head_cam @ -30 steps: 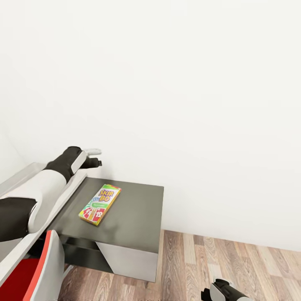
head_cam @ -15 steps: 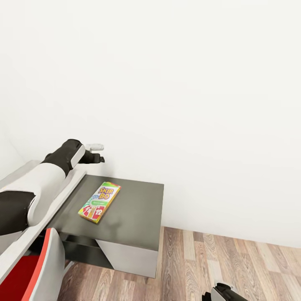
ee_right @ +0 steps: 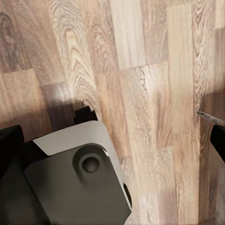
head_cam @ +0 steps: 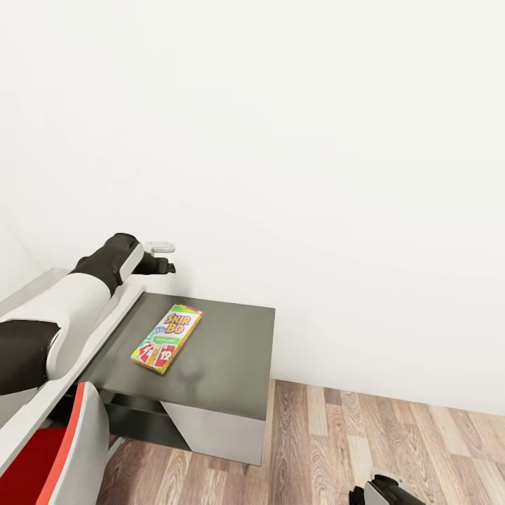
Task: Put all the toys in the child's room - the three board games (two on the bed and one on the table), the two jigsaw puzzles on the table, and the tennis ball on the table - inside the toy box on the table in the child's room.
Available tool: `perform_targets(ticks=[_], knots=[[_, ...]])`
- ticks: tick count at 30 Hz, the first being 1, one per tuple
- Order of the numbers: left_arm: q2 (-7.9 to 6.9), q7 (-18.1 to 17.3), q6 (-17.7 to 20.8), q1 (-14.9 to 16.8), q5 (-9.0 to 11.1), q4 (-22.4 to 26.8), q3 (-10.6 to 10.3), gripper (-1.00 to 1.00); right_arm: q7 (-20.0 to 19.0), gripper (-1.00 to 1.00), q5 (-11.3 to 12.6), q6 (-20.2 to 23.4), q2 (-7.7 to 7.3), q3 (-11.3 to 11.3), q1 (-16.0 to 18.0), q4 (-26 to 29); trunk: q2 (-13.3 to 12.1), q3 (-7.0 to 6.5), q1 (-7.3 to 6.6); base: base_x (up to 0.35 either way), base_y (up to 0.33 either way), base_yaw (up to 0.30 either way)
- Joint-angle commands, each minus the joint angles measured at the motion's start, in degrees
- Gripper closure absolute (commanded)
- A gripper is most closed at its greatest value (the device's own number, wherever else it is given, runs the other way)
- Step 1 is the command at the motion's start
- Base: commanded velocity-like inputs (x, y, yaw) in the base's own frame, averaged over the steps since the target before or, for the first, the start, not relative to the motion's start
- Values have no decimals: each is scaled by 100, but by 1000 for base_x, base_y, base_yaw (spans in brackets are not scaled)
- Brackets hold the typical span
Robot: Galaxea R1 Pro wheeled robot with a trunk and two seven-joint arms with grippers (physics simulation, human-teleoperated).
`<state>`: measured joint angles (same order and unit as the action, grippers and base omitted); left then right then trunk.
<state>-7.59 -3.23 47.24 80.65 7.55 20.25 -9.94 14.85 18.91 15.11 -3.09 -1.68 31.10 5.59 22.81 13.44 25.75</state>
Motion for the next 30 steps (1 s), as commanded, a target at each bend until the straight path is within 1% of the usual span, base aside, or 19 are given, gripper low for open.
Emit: perform_targets(ticks=[1, 3, 6, 8, 9, 10, 12, 13, 14, 15, 16, 17, 18, 19, 20, 22, 25, 27, 30], knots=[[-7, 7, 22, 6, 54, 6, -79, -100, -5, -100, 38, -43, -21, -15, -2, 17, 11, 11, 3, 0, 0, 0], [-6, 5, 19, 5, 58, 6, -182, -100, -202, -100, 50, -247, -119, -10, -6, 17, 11, 11, 3, 0, 0, 0], [-10, -8, 15, 5, 61, 6, -294, -100, -949, -100, 60, -495, -282, -4, -7, 19, 11, 11, 3, 0, 0, 0], [-13, -68, 14, 4, 62, 6, -336, -100, -1903, -100, 95, -614, -442, 6, -11, 2, 11, 11, 3, 0, 0, 0], [-13, -92, 14, 4, 62, 6, -344, -100, -2153, -100, 121, -631, -497, 9, -14, -2, 11, 11, 3, 0, 0, 0], [-14, -140, 14, 6, 62, 6, -356, -100, -2634, -100, 208, -657, -627, 12, -23, -6, 11, 11, 3, 0, 0, 0], [-14, -184, 14, 5, 63, 6, -367, -100, -3068, -100, 348, -674, -774, 15, -30, -9, 11, 11, 3, 0, 0, 0], [-14, -217, 14, 6, 63, 6, -374, -100, -3452, -100, 538, -684, -929, 16, -35, -11, 11, 11, 3, 0, 0, 0], [-16, -228, 14, 6, 63, 6, -376, -100, -3632, -100, 649, -688, -1005, 17, -36, -6, 11, 11, 3, 0, 0, 0], [-19, -245, 14, 5, 63, 6, -380, -100, -3972, -100, 890, -691, -1148, 18, -39, 11, 11, 11, 3, 0, 0, 0], [-19, -251, 14, 5, 63, 6, -381, -100, -4140, -100, 1014, -690, -1215, 18, -40, 20, 11, 11, 3, 0, 0, 0], [-21, -259, 14, 4, 61, 6, -383, -100, -4481, -100, 1251, -682, -1337, 18, -41, 35, 11, 11, 3, 0, 0, 0], [-21, -262, 14, 6, 61, 6, -384, -100, -4658, -100, 1359, -677, -1389, 19, -41, 41, 11, 11, 3, 0, 0, 0], [-22, -267, 14, 5, 59, 6, -384, -100, -5012, -100, 1547, -667, -1481, 20, -42, 48, 11, 11, 3, 0, 0, 0], [-22, -268, 14, 5, 58, 6, -385, -100, -5185, -100, 1627, -660, -1522, 22, -42, 49, 11, 11, 3, 0, 0, 0], [-24, -272, 14, 6, 55, 6, -386, -100, -5798, -100, 1861, -636, -1700, 44, -38, 56, 11, 11, 3, 0, 0, 0], [-24, -276, 14, 5, 55, 6, -386, -100, -6287, -100, 2038, -583, -1863, 120, -39, 93, 11, 11, 3, 0, 0, 0], [-23, -280, 12, 4, 54, 6, -386, -100, -6567, -100, 2126, -510, -1927, 191, -25, 193, 11, 11, 3, 0, 0, 0], [-22, -282, 12, 6, 60, 6, -386, -100, -6806, -100, 2189, -366, -1946, 269, -27, 544, 11, 11, 3, 0, 0, 0]])
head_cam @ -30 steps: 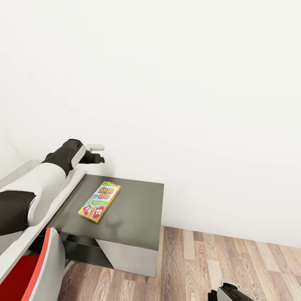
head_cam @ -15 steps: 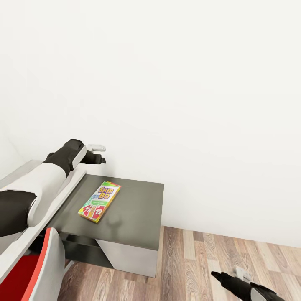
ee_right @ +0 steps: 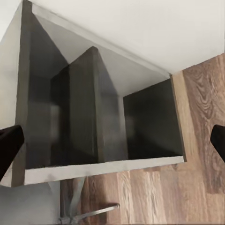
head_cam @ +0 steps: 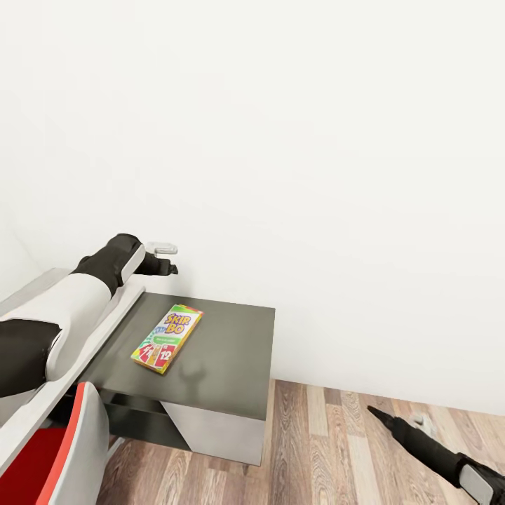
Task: Put all the toys in the child's room - the three board games (two on the bed and one on the table), the two jigsaw puzzles on the table, and the tennis ball on the table - inside the toy box on the table in the child's room.
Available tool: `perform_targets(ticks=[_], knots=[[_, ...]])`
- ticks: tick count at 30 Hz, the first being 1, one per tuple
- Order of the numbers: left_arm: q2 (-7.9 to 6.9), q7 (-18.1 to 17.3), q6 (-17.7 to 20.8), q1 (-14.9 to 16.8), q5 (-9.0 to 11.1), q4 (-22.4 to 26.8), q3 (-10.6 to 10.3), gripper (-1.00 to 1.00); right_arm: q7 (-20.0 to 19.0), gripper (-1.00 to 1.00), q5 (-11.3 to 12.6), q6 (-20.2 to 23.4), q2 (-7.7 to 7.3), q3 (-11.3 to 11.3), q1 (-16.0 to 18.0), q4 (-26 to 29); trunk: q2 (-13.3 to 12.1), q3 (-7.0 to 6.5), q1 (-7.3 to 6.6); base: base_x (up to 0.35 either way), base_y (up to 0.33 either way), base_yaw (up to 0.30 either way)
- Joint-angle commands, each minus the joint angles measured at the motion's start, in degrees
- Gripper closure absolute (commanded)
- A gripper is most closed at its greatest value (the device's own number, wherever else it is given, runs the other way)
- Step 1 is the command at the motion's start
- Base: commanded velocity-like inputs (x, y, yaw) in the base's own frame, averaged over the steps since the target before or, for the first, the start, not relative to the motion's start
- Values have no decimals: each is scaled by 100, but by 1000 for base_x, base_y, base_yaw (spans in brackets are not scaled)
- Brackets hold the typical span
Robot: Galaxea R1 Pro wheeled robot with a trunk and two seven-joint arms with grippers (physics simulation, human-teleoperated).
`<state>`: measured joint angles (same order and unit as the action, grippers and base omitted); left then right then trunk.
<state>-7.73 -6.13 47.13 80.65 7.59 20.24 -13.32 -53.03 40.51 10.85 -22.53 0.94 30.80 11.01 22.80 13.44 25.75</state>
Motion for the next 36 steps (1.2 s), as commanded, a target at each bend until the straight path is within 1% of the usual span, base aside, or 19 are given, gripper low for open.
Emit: perform_targets(ticks=[1, 4, 6, 8, 9, 12, 16, 19, 27, 36], knots=[[-5, 7, 24, 6, 59, 6, -48, -100, -60, -100, 43, 104, -1, 21, 1, 196, 11, 11, 3, 0, 0, 0], [8, 5, 24, 4, 62, 6, -42, -100, -116, -100, 86, 190, -12, 58, -17, 675, 11, 11, 3, 0, 0, 0], [16, 6, 24, 4, 61, 6, -40, -100, -108, -100, 98, 196, 6, 87, -19, 854, 11, 11, 3, 0, 0, 0], [18, 3, 24, 5, 64, 8, -40, -100, -1, -100, 88, 207, 28, 94, -20, 937, 11, 11, 3, 0, 0, 0], [18, 1, 24, 6, 67, 14, -41, -100, 131, -100, 80, 224, 35, 96, -21, 992, 11, 11, 3, 0, 0, 0], [12, -8, 24, 4, 72, 30, -45, -100, 337, -100, 100, 299, 26, 105, -20, 1154, 11, 11, 3, 0, 0, 0], [12, -82, 26, 4, 75, 43, -47, -100, 461, -100, 100, 624, -16, 100, -25, 1502, 11, 11, 3, 0, 0, 0], [16, -140, 31, 4, 76, 48, -47, -100, 474, -100, 94, 708, -25, 100, -23, 1578, 11, 11, 3, 0, 0, 0], [13, -159, 33, 2, 73, 43, -48, -100, 526, -100, 75, 741, -26, 99, -21, 1600, 11, 14, 3, 38, 5, 0], [26, -160, 43, -17, 60, 27, -48, -100, 584, -100, 72, 743, -21, 99, -21, 1597, 11, 64, 3, 39, 10, 0]])
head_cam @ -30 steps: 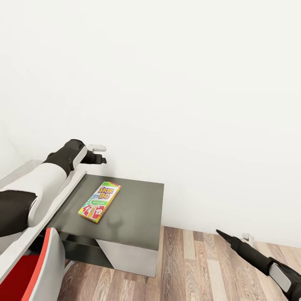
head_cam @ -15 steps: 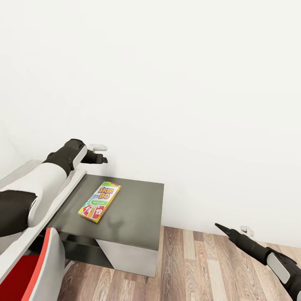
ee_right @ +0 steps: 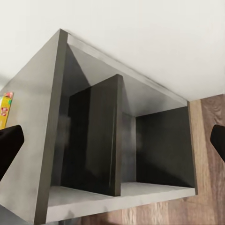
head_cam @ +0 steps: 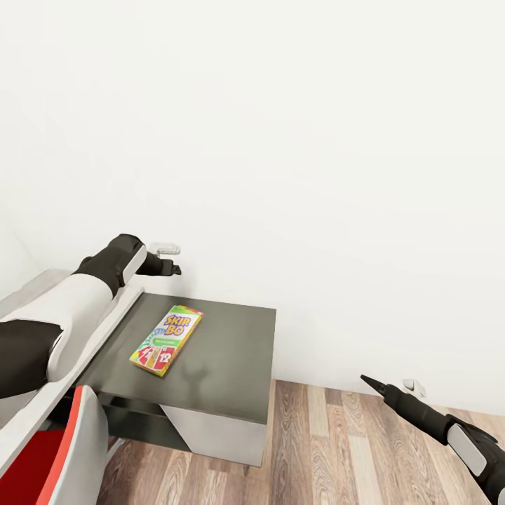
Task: Put all the toys in the child's room - the three board games (two on the bed and one on the table), the two jigsaw puzzles on the table, and the tennis ball on the table - inside the toy box on the table in the child's room.
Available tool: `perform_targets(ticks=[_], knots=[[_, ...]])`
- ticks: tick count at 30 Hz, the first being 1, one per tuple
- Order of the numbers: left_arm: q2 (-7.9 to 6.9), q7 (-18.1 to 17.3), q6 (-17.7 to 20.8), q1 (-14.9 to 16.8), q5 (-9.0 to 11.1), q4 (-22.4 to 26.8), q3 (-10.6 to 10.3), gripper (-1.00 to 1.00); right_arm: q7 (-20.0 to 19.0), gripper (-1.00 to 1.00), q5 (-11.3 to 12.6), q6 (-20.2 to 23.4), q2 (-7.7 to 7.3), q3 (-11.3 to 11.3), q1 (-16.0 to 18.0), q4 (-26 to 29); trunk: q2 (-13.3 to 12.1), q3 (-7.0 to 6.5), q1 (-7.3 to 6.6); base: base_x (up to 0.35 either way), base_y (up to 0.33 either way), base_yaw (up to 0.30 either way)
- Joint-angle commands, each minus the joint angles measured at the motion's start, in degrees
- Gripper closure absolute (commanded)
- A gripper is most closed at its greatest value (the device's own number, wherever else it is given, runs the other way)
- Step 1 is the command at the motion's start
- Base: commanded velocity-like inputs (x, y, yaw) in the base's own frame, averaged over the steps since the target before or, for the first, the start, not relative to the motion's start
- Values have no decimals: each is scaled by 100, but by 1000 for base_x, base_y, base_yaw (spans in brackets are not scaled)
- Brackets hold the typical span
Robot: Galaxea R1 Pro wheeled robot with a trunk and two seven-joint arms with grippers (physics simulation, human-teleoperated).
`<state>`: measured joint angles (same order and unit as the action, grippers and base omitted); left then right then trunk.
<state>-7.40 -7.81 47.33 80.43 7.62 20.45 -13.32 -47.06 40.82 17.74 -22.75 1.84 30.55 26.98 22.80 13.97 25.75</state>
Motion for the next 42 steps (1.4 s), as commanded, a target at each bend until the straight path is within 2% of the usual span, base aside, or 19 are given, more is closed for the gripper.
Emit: perform_targets(ticks=[1, 12, 29, 42], knots=[[-5, 10, 24, 4, 56, 5, -47, -100, -11, -100, 41, 54, 1, 10, 4, 0, 11, 13, 3, 5, 1, 0], [-3, 34, 276, 3, 47, 7, -30, -100, 320, -100, 40, 54, 41, 10, 4, 0, 11, 16, 3, 89, 57, 0], [2, 34, 333, 0, 55, -11, -39, -100, 375, -100, 36, 54, 51, 7, 4, 0, 11, 20, 3, 61, 38, 0], [-7, 50, 451, -17, 56, -32, -40, -100, 523, -100, 33, 58, 51, -23, 4, 0, 11, 120, 3, 3, 2, 0]])
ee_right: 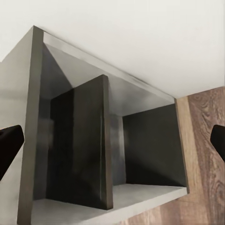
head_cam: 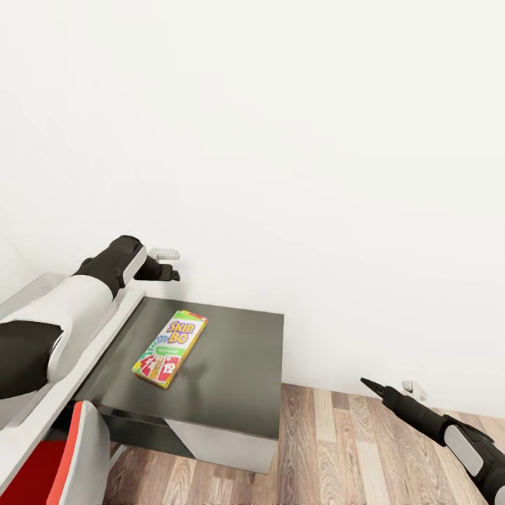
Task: Put all the toys in the child's room - the three board games (two on the bed and one on the table), the two jigsaw puzzles on the table, and the tennis ball on the table - inside the toy box on the table in the child's room.
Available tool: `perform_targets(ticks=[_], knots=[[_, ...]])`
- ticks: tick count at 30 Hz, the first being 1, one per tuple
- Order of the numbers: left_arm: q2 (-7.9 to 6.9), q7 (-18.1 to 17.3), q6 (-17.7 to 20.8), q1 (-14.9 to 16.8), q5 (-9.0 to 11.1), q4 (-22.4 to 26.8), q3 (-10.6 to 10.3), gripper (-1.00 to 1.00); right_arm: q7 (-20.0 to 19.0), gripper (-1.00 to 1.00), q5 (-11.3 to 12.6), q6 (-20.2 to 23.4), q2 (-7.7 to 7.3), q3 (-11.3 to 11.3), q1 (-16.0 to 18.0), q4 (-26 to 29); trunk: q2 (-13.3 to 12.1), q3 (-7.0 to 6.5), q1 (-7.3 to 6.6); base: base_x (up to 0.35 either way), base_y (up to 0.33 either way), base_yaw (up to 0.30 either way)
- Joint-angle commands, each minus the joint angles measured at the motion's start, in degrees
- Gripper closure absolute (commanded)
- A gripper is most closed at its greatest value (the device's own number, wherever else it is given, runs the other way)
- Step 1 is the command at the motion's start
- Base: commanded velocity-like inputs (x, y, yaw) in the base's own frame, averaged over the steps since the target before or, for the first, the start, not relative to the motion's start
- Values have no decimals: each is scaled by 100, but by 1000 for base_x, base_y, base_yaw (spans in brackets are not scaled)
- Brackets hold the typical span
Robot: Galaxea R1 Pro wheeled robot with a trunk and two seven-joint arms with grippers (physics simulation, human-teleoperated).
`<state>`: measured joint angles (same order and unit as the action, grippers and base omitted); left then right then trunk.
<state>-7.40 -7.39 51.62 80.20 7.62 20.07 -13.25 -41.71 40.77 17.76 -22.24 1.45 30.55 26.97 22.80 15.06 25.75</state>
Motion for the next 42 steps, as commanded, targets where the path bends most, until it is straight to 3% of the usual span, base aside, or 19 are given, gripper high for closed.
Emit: perform_targets(ticks=[1, 19, 29, 42], knots=[[-7, 9, 24, 5, 56, 6, -49, -100, -11, -100, 38, 55, 2, 13, 4, 1, 12, 20, 3, 0, 0, 0], [-40, 23, 36, 4, 75, -1, -46, -100, 15, -100, 37, 53, -13, 37, 4, 1, 12, 187, 3, 0, 0, 0], [-86, -12, -27, 4, 76, -398, -35, -100, 14, -100, 44, 52, -31, 47, 4, 1, 12, 280, 3, 0, 0, 0], [-155, -50, -36, 4, 103, -459, -10, -100, 6, -100, 45, 55, -57, 48, 4, 1, 12, 401, 3, 0, 0, 0]])
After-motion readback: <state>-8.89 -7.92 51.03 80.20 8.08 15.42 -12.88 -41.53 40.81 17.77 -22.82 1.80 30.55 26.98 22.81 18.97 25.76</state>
